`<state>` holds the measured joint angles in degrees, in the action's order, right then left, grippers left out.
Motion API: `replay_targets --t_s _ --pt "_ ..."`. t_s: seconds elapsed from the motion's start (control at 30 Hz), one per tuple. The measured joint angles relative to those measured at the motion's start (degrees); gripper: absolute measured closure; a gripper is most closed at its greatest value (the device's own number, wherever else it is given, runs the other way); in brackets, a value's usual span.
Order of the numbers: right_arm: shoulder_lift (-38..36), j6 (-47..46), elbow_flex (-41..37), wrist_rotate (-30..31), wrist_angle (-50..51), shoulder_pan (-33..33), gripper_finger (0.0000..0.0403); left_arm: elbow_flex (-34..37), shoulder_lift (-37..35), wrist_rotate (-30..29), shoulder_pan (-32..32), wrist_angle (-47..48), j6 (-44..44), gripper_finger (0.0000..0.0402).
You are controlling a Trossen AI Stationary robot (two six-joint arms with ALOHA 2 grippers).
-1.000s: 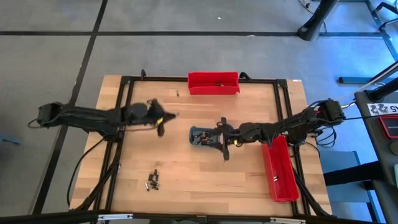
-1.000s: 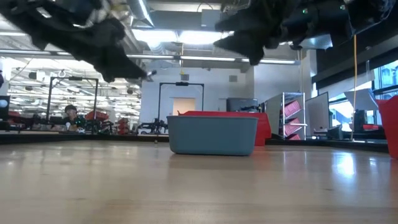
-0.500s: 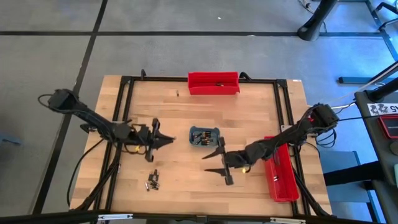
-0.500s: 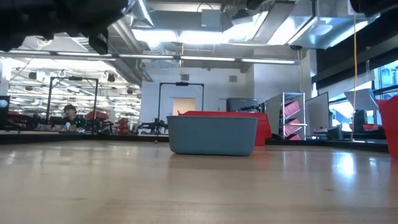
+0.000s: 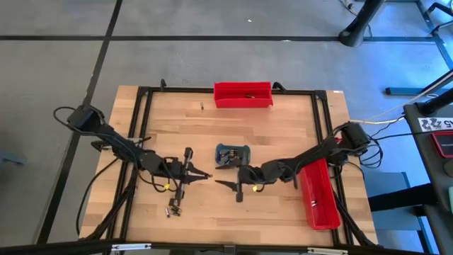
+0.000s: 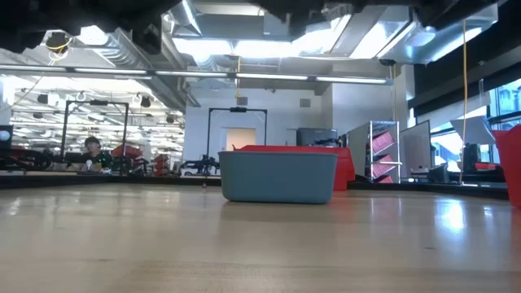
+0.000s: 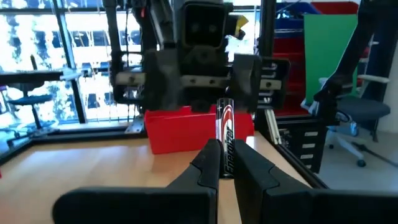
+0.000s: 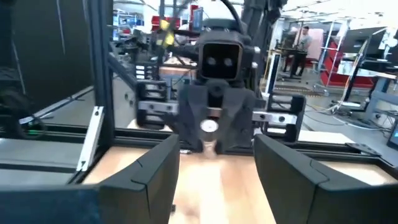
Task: Sort batteries
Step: Put the silver battery into the bottom red bin
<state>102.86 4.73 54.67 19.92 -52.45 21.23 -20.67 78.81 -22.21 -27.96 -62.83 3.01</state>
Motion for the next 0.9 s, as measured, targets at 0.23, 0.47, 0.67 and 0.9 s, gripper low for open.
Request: replay_targets --t_s 0.23,0.47,0.67,0.9 --pt "3.17 -0.14 3.29 -1.89 -0.11 0.12 0.0194 -0.9 0.28 0.08 -0.83 -0.01 0.56 0.0379" --pt "5.69 -0.42 7.77 -5.19 0.46 -0.51 0.0211 -0.91 0.28 0.2 -0.95 -0.46 0.48 0.0383" --pt "6.17 -0.45 9.08 -6.28 2.7 -1.07 0.0269 -0.94 0.28 0.14 -0.95 -0.97 0.55 0.0376" --pt "6.17 -0.16 9.08 -6.44 2.79 -1.06 0.0369 -0.94 0.28 0.41 -0.99 -0.77 -0.18 0.0373"
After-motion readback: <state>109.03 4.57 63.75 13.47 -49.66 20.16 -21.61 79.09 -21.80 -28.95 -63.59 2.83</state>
